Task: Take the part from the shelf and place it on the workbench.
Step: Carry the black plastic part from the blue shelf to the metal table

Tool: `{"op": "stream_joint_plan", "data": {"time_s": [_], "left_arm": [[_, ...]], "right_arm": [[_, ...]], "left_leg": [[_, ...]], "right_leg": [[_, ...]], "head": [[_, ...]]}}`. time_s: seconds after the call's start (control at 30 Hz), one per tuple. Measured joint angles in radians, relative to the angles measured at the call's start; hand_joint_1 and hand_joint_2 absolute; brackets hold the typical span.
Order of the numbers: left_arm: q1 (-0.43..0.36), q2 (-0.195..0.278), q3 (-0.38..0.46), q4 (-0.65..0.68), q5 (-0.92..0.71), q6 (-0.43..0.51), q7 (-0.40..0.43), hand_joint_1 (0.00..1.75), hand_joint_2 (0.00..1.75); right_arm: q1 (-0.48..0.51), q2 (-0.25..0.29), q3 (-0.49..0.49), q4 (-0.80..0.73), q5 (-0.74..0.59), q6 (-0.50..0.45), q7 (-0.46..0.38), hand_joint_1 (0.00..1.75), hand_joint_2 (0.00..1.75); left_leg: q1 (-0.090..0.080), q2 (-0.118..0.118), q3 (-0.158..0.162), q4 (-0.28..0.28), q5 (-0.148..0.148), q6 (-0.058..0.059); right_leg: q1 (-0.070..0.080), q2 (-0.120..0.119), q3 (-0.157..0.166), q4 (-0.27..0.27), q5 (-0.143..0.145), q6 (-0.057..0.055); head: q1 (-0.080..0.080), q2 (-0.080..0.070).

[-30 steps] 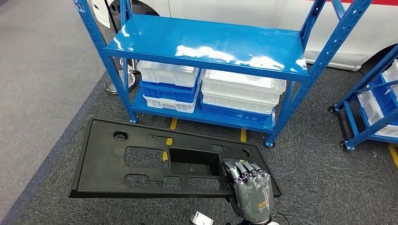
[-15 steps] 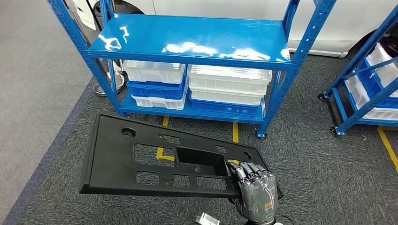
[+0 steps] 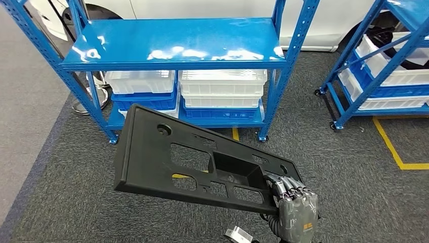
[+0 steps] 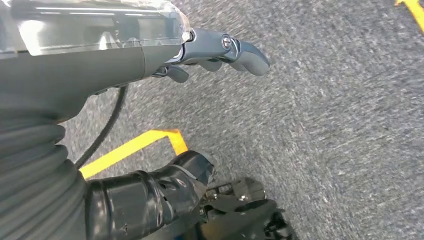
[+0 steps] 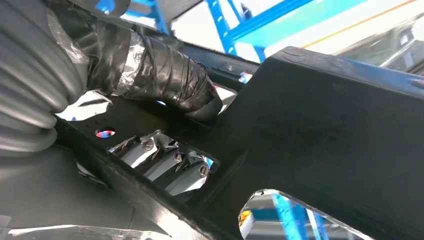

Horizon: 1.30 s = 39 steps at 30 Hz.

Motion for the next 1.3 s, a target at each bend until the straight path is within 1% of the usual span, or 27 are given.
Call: {"op": "stream_joint_plan", "data": {"time_s": [0.07, 0.1, 0.13, 0.17, 0.2, 0.27, 0.33, 0.4, 0.47, 0.5, 0.53, 0.6, 0.63, 0.67, 0.7, 0.77, 0.83, 0.9, 0.97, 1.0, 1.07, 1.13, 1.17, 1.2, 1.23, 1.27, 1.3], "left_arm": [[0.001, -0.001, 0.001, 0.000, 0.000, 0.002, -0.001, 0.00, 1.75], [0.001, -0.001, 0.002, 0.000, 0.001, 0.002, -0.001, 0.00, 1.75], [0.002, 0.000, 0.003, 0.000, 0.001, 0.003, -0.001, 0.00, 1.75], [0.002, 0.000, 0.004, 0.000, 0.001, 0.003, -0.001, 0.00, 1.75], [0.002, 0.000, 0.004, 0.000, 0.001, 0.003, -0.002, 0.00, 1.75], [0.001, -0.001, 0.004, 0.000, 0.001, 0.003, -0.003, 0.00, 1.75], [0.000, -0.001, 0.005, 0.000, 0.001, 0.003, -0.004, 0.00, 1.75], [-0.002, -0.001, 0.005, 0.000, 0.002, 0.004, -0.005, 0.00, 1.75], [-0.003, -0.001, 0.006, 0.000, 0.002, 0.004, -0.006, 0.00, 1.75], [-0.003, -0.001, 0.006, 0.000, 0.002, 0.004, -0.006, 0.00, 1.75], [-0.003, -0.001, 0.007, 0.000, 0.002, 0.004, -0.006, 0.00, 1.75], [-0.001, -0.001, 0.010, 0.000, 0.004, 0.004, -0.006, 0.00, 1.75], [0.001, -0.001, 0.012, 0.000, 0.005, 0.004, -0.006, 0.00, 1.75], [0.002, -0.001, 0.014, 0.000, 0.006, 0.004, -0.006, 0.00, 1.75], [0.003, -0.001, 0.016, 0.000, 0.006, 0.004, -0.006, 0.00, 1.75], [0.005, -0.001, 0.019, 0.000, 0.008, 0.004, -0.006, 0.00, 1.75], [0.005, -0.001, 0.023, 0.000, 0.009, 0.004, -0.008, 0.00, 1.75], [0.004, -0.001, 0.024, 0.000, 0.009, 0.004, -0.009, 0.00, 1.75], [0.004, -0.001, 0.025, 0.000, 0.010, 0.004, -0.011, 0.00, 1.75], [0.003, -0.001, 0.025, 0.000, 0.010, 0.004, -0.012, 0.00, 1.75], [0.003, -0.001, 0.025, 0.000, 0.010, 0.004, -0.013, 0.00, 1.75], [0.004, -0.001, 0.026, 0.000, 0.010, 0.005, -0.014, 0.00, 1.75], [0.005, -0.001, 0.026, 0.000, 0.010, 0.005, -0.014, 0.00, 1.75], [0.005, -0.001, 0.026, 0.000, 0.010, 0.005, -0.014, 0.00, 1.75], [0.004, -0.001, 0.026, 0.000, 0.010, 0.005, -0.014, 0.00, 1.75], [0.004, -0.002, 0.026, 0.000, 0.010, 0.005, -0.014, 0.00, 1.75], [0.004, -0.002, 0.026, 0.000, 0.010, 0.005, -0.014, 0.00, 1.75]], "right_arm": [[0.008, 0.012, -0.032, -0.012, -0.011, 0.000, -0.021, 1.75, 1.75], [0.013, 0.018, -0.048, -0.016, -0.016, 0.000, -0.030, 1.75, 1.75], [0.019, 0.024, -0.063, -0.020, -0.020, 0.000, -0.039, 1.75, 1.75], [0.025, 0.029, -0.077, -0.023, -0.023, 0.000, -0.046, 1.75, 1.75], [0.030, 0.034, -0.090, -0.025, -0.028, 0.000, -0.054, 1.75, 1.75], [0.035, 0.047, -0.114, -0.033, -0.035, 0.000, -0.071, 1.75, 1.75], [0.039, 0.061, -0.132, -0.042, -0.042, 0.000, -0.085, 1.75, 1.75], [0.045, 0.075, -0.150, -0.051, -0.053, 0.000, -0.100, 1.75, 1.75], [0.053, 0.090, -0.170, -0.062, -0.071, 0.000, -0.120, 1.75, 1.75], [0.055, 0.099, -0.181, -0.069, -0.082, 0.000, -0.134, 1.75, 1.75], [0.057, 0.109, -0.192, -0.075, -0.094, 0.000, -0.149, 1.75, 1.75], [0.061, 0.131, -0.223, -0.088, -0.127, 0.000, -0.183, 1.75, 1.75], [0.065, 0.142, -0.241, -0.094, -0.146, 0.000, -0.200, 1.75, 1.75], [0.069, 0.152, -0.260, -0.100, -0.164, 0.000, -0.217, 1.75, 1.75], [0.073, 0.162, -0.279, -0.107, -0.182, 0.000, -0.233, 1.75, 1.75], [0.081, 0.182, -0.314, -0.124, -0.214, 0.000, -0.258, 1.75, 1.75], [0.086, 0.198, -0.342, -0.143, -0.236, 0.000, -0.269, 1.75, 1.75], [0.092, 0.206, -0.362, -0.158, -0.247, -0.001, -0.273, 1.75, 1.75], [0.099, 0.212, -0.379, -0.169, -0.252, -0.001, -0.275, 1.75, 1.75], [0.102, 0.214, -0.385, -0.174, -0.253, -0.001, -0.276, 1.75, 1.75], [0.105, 0.215, -0.398, -0.180, -0.256, -0.001, -0.277, 1.75, 1.75], [0.107, 0.216, -0.409, -0.183, -0.264, -0.001, -0.277, 1.75, 1.75], [0.109, 0.216, -0.415, -0.183, -0.269, -0.001, -0.277, 1.75, 1.75], [0.111, 0.216, -0.421, -0.184, -0.273, -0.001, -0.277, 1.75, 1.75], [0.113, 0.216, -0.426, -0.185, -0.277, -0.001, -0.277, 1.75, 1.75], [0.114, 0.216, -0.430, -0.187, -0.280, -0.001, -0.277, 1.75, 1.75], [0.114, 0.216, -0.433, -0.189, -0.282, -0.001, -0.278, 1.75, 1.75]], "left_leg": [[0.001, 0.023, 0.001, -0.006, 0.005, 0.007], [0.000, 0.034, -0.001, -0.006, 0.005, 0.008], [0.000, 0.044, -0.002, -0.005, 0.004, 0.008], [0.000, 0.053, -0.002, -0.004, 0.004, 0.008], [0.000, 0.061, -0.003, -0.002, 0.003, 0.006], [0.001, 0.072, -0.003, 0.004, -0.001, 0.000], [-0.001, 0.078, -0.005, 0.013, -0.007, -0.011], [-0.004, 0.082, -0.007, 0.015, -0.008, -0.023], [-0.002, 0.079, -0.009, 0.019, -0.015, -0.033], [-0.001, 0.073, -0.017, 0.039, -0.031, -0.038], [0.001, 0.064, -0.032, 0.076, -0.057, -0.041], [0.002, 0.049, -0.088, 0.202, -0.124, -0.045], [0.003, 0.047, -0.114, 0.260, -0.145, -0.046], [0.003, 0.045, -0.128, 0.292, -0.148, -0.047], [0.003, 0.045, -0.124, 0.284, -0.131, -0.046], [0.004, 0.036, -0.069, 0.168, -0.061, -0.043], [0.005, 0.016, -0.019, 0.056, -0.021, -0.039], [0.001, 0.007, -0.008, 0.028, -0.021, -0.034], [0.002, 0.017, -0.007, 0.021, -0.014, -0.022], [0.004, 0.023, -0.006, 0.016, -0.010, -0.014], [0.006, 0.037, -0.006, 0.008, -0.004, -0.002], [0.003, 0.050, -0.008, 0.008, -0.004, 0.002], [0.002, 0.058, -0.009, 0.009, -0.004, 0.003], [0.001, 0.066, -0.009, 0.010, -0.005, 0.003], [0.001, 0.073, -0.008, 0.012, -0.007, 0.002], [0.000, 0.080, -0.006, 0.013, -0.009, 0.000], [-0.001, 0.086, -0.004, 0.015, -0.012, -0.003]], "right_leg": [[-0.001, -0.041, -0.045, 0.099, -0.060, 0.008], [-0.004, -0.052, -0.074, 0.163, -0.091, 0.013], [-0.007, -0.058, -0.094, 0.210, -0.108, 0.017], [-0.011, -0.061, -0.099, 0.228, -0.107, 0.021], [-0.015, -0.064, -0.084, 0.207, -0.088, 0.024], [-0.019, -0.078, -0.012, 0.083, -0.032, 0.026], [-0.014, -0.092, 0.041, -0.016, -0.008, 0.021], [-0.006, -0.092, 0.046, -0.033, -0.010, 0.012], [-0.009, -0.086, 0.047, -0.038, -0.006, 0.001], [-0.011, -0.085, 0.047, -0.041, -0.003, -0.005], [-0.014, -0.084, 0.048, -0.044, -0.001, -0.011], [-0.011, -0.080, 0.046, -0.044, -0.001, -0.018], [-0.010, -0.077, 0.045, -0.043, -0.001, -0.019], [-0.009, -0.073, 0.045, -0.043, -0.001, -0.020], [-0.008, -0.067, 0.045, -0.041, -0.001, -0.020], [-0.008, -0.054, 0.046, -0.038, -0.001, -0.018], [-0.006, -0.042, 0.041, -0.031, -0.002, -0.011], [-0.005, -0.032, 0.034, -0.029, 0.003, 0.000], [-0.008, -0.027, 0.030, -0.029, 0.005, 0.011], [-0.008, -0.031, 0.024, -0.014, -0.007, 0.015], [-0.009, -0.048, -0.015, 0.071, -0.060, 0.020], [-0.009, -0.058, -0.073, 0.196, -0.117, 0.025], [-0.009, -0.060, -0.088, 0.231, -0.124, 0.027], [-0.009, -0.062, -0.086, 0.230, -0.113, 0.027], [-0.009, -0.066, -0.063, 0.190, -0.084, 0.025], [-0.008, -0.077, -0.026, 0.121, -0.050, 0.022], [-0.004, -0.098, 0.009, 0.054, -0.027, 0.017]], "head": [[0.003, 0.000], [0.004, 0.000], [0.004, 0.000], [0.004, 0.000], [0.004, 0.000], [0.004, 0.000], [0.003, 0.000], [0.003, 0.000], [0.003, 0.000], [0.003, 0.000], [0.002, 0.000], [0.002, 0.000], [0.002, 0.000], [0.002, 0.000], [0.002, 0.000], [0.002, 0.000], [0.002, 0.000], [0.003, 0.000], [0.003, 0.000], [0.003, 0.000], [0.004, 0.000], [0.004, 0.000], [0.004, 0.000], [0.004, 0.000], [0.004, 0.000], [0.004, 0.000], [0.004, 0.000]]}}
